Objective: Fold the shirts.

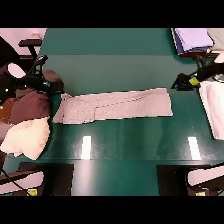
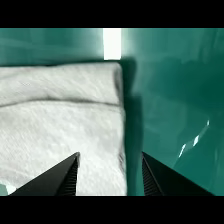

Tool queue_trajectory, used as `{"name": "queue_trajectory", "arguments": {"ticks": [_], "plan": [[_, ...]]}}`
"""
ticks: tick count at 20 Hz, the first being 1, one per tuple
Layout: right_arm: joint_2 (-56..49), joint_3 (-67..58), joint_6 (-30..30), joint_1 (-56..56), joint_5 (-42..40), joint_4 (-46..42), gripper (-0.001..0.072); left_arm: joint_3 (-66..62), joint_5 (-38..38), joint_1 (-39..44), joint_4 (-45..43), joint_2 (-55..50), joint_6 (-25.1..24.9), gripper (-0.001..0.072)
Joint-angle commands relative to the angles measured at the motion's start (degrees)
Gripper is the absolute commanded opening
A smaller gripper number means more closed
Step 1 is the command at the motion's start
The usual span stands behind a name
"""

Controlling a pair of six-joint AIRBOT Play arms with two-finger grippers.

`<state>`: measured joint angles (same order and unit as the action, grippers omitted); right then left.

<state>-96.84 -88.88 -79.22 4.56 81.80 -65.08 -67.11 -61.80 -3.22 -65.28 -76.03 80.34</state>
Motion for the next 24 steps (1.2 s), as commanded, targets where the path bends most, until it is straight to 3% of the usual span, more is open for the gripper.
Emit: {"name": "queue_trajectory", "arguments": {"ticks": [1, 4, 8, 10, 12, 13, 15, 24], "plan": [[1.3, 8.0, 3.0, 5.9, 0.9, 4.5, 0.0517, -1.4, -2.2, 0.0, 3.7, -0.1, -0.3, 0.0025], [1.2, 15.0, 6.1, 8.1, -2.3, 12.8, 0.0523, -1.4, -0.7, 1.8, 6.6, -0.2, -0.3, 0.0025], [1.2, 20.1, 7.5, 5.2, -8.2, 16.5, 0.0518, -1.4, 5.2, 10.2, 6.6, -0.5, 0.3, 0.0025], [0.6, 20.3, 7.8, 2.3, -9.8, 17.5, 0.0447, -1.4, 8.1, 14.1, 6.7, -2.2, 2.9, 0.0025], [-1.0, 19.4, 7.8, -0.3, -8.9, 17.5, 0.0431, -1.4, 9.9, 17.6, 7.6, -5.0, 3.8, 0.0025], [-1.9, 18.9, 7.8, -1.5, -7.9, 17.5, 0.0381, -1.4, 10.4, 19.2, 8.1, -6.4, 3.8, 0.0024], [-2.5, 17.6, 8.0, -3.0, -6.4, 17.3, 0.0002, -1.5, 12.2, 21.9, 10.0, -9.5, 3.8, 0.0024], [11.1, -1.1, 4.6, -6.6, 0.8, 21.3, 0.0007, -16.5, 10.1, 30.7, 10.4, -24.5, 4.0, 0.0024]]}}
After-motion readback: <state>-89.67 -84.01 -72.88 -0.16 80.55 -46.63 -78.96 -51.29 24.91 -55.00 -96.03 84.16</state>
